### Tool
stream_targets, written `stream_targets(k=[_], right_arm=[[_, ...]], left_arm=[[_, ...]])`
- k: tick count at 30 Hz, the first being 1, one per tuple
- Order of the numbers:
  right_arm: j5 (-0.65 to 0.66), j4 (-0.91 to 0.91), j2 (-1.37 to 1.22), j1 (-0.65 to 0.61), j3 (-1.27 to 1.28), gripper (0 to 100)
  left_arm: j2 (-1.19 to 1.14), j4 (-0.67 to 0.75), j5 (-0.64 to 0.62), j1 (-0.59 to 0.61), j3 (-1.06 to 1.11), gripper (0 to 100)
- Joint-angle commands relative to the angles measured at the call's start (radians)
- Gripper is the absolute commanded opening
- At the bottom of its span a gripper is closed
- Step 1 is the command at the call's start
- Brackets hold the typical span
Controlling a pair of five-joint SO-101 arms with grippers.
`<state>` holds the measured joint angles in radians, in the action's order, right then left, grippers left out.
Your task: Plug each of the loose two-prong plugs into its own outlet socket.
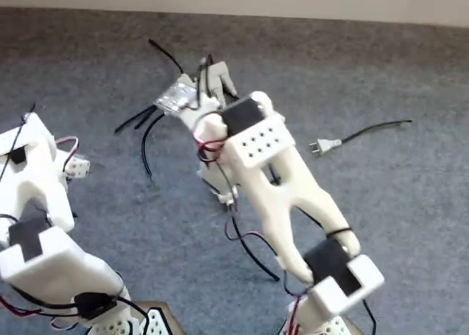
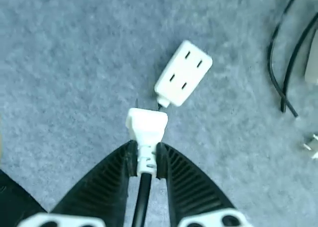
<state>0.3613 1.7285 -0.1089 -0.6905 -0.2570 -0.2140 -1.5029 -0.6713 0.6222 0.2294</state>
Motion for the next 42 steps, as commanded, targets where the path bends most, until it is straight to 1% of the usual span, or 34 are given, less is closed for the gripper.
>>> stream_targets(k=[1, 3, 4, 8, 15, 17, 23, 37, 42], right_arm=[[-0.017, 0.038, -0.085, -0.008, -0.130, 0.6], [-0.017, 0.039, -0.145, 0.004, -0.165, 0.5], [-0.017, 0.039, -0.166, 0.010, -0.180, 0.5], [-0.017, 0.038, -0.216, 0.035, -0.239, 0.5], [-0.008, 0.035, -0.262, 0.084, -0.289, 0.5], [0.015, 0.035, -0.283, 0.097, -0.289, 0.5], [0.021, 0.030, -0.298, 0.102, -0.291, 0.5], [0.020, -0.054, -0.305, 0.101, -0.280, 0.5], [0.021, -0.061, -0.377, 0.101, -0.291, 0.5]], left_arm=[[-0.137, 0.072, 0.135, 0.010, -0.008, 41], [-0.206, 0.130, 0.184, 0.012, -0.018, 41], [-0.234, 0.135, 0.196, 0.012, -0.044, 41], [-0.292, 0.026, 0.203, 0.010, -0.142, 41], [-0.372, -0.035, 0.203, 0.005, -0.226, 41], [-0.383, -0.046, 0.203, 0.005, -0.240, 41], [-0.387, -0.046, 0.203, 0.005, -0.243, 41], [-0.387, -0.044, 0.203, 0.005, -0.243, 41], [-0.387, -0.044, 0.203, 0.005, -0.243, 41]])
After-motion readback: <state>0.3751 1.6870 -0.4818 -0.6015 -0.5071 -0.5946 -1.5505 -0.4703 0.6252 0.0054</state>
